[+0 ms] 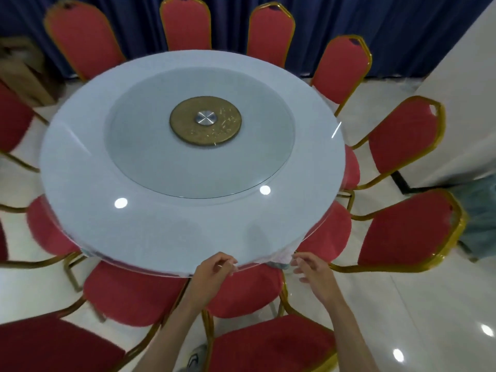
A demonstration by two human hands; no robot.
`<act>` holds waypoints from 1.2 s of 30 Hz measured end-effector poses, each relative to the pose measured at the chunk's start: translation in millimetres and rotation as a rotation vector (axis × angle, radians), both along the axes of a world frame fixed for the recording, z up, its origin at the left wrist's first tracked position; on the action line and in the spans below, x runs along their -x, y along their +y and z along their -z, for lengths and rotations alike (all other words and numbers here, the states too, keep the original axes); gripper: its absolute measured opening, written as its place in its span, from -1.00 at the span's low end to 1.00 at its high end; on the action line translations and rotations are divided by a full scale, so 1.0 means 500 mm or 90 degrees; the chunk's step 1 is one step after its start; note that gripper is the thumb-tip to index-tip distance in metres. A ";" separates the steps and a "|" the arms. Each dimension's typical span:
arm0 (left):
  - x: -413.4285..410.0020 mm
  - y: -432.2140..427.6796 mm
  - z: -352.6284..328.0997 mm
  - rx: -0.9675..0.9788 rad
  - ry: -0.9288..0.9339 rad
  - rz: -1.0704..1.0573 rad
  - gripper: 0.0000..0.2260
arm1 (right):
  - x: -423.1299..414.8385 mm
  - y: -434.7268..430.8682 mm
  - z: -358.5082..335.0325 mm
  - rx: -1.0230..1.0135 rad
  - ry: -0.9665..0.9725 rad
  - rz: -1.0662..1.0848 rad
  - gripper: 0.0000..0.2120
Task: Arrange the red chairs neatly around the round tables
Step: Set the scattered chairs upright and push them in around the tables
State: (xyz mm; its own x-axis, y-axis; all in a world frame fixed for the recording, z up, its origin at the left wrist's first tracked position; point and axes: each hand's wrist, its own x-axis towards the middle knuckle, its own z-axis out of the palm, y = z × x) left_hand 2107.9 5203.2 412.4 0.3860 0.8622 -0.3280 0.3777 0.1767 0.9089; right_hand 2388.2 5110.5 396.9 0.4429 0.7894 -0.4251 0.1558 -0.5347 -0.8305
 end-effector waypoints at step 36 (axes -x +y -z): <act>-0.206 -0.080 0.001 0.024 -0.044 -0.246 -0.85 | -0.231 0.053 0.016 0.032 0.054 -0.240 -0.84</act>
